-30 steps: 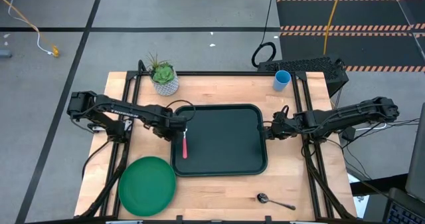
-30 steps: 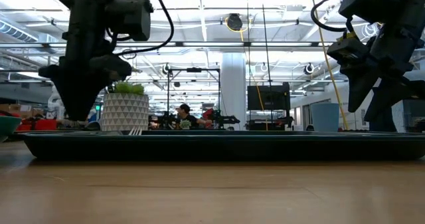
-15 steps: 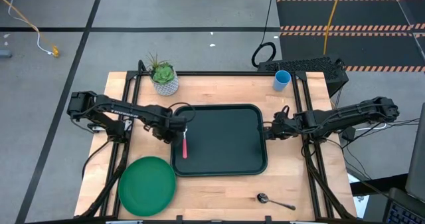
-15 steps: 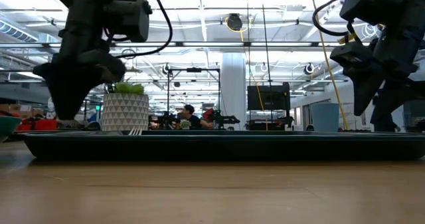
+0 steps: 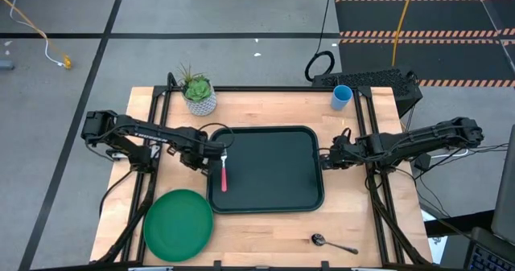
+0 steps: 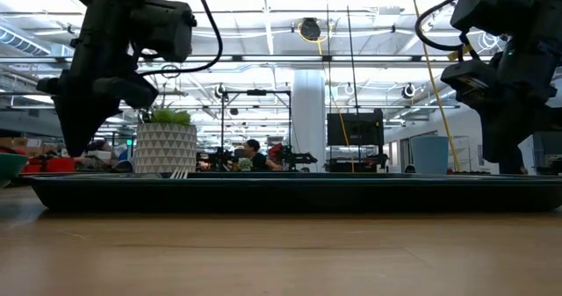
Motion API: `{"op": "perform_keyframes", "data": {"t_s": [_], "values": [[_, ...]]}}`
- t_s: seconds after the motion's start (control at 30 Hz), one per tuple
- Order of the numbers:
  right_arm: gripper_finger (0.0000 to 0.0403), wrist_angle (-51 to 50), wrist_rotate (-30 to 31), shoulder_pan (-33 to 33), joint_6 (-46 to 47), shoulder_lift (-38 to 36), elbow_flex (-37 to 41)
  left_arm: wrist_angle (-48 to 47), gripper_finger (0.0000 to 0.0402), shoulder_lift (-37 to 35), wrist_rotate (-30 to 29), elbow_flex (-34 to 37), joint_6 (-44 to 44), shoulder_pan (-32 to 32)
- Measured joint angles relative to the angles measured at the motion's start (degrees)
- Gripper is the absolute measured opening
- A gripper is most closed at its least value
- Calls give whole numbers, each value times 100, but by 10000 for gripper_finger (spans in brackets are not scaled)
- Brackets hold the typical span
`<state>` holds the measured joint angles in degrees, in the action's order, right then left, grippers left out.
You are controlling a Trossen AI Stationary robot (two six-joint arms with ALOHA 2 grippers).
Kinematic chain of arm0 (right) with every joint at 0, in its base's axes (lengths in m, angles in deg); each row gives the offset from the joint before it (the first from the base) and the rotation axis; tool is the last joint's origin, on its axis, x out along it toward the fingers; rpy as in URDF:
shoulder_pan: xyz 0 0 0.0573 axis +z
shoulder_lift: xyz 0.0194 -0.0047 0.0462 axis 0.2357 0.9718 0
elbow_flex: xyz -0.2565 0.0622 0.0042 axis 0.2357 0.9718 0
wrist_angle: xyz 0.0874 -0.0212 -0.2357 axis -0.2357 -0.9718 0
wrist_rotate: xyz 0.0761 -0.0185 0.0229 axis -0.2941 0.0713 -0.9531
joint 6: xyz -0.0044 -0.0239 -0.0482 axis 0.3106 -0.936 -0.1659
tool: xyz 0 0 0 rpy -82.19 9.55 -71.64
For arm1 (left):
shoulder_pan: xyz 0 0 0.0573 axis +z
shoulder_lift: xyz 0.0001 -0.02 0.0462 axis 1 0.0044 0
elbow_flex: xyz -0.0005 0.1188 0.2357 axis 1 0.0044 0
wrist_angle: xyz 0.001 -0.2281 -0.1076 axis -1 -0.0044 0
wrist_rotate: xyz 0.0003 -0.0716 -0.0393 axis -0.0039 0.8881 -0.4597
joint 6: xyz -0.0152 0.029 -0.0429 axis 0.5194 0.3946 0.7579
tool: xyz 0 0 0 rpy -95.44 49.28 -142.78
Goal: Pick and place plate/cup/fork/spoon on tray
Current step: Adjust the dark green serving tray
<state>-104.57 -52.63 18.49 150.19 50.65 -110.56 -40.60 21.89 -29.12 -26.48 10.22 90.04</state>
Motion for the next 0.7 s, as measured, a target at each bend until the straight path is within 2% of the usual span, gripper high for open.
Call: {"op": "perform_keyframes", "data": {"t_s": [0.17,0.43,0.53,0.7], "values": [[3,-106,-129,0,-107,0,0,210,4,0,76,102,-57,0],[0,-385,-143,0,-205,5,1,999,3,2,633,856,350,4],[0,-113,-302,-2,-214,50,172,1218,6,2,731,968,504,4],[0,973,-872,0,139,85,867,1578,3,2,741,968,575,4]]}}
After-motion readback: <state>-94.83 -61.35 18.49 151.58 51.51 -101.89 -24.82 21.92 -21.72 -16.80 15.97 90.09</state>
